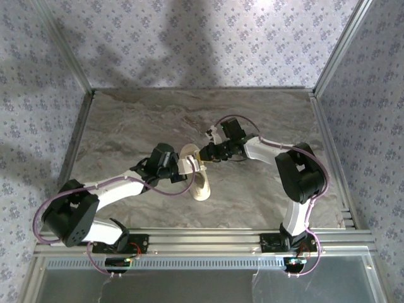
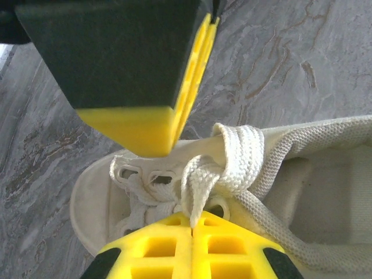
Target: Tie the shoes
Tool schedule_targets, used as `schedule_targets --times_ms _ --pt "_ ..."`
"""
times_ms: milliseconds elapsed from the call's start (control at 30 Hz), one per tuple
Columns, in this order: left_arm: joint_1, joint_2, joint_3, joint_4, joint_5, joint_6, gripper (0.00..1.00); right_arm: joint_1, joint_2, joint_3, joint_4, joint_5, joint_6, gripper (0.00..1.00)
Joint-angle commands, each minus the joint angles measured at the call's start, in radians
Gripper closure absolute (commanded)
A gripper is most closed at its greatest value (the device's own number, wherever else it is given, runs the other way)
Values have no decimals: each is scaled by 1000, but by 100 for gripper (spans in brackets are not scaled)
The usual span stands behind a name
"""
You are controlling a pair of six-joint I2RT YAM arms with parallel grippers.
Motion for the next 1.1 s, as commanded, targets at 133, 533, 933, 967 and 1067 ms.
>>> schedule_targets --times_ms 133,533,933,967,1067 --pt "-1 26 43 50 12 -13 100 11 27 43 -4 -72 17 82" --pt "-1 62 59 77 10 -18 100 19 32 42 -4 -112 19 79" --pt "-6 95 59 80 8 -18 99 15 3 38 -9 -90 26 71" --pt "-6 95 59 82 6 -18 100 15 -8 36 -11 -82 24 70" --pt "-6 91 52 92 -4 -21 100 9 -37 28 -22 -62 17 68"
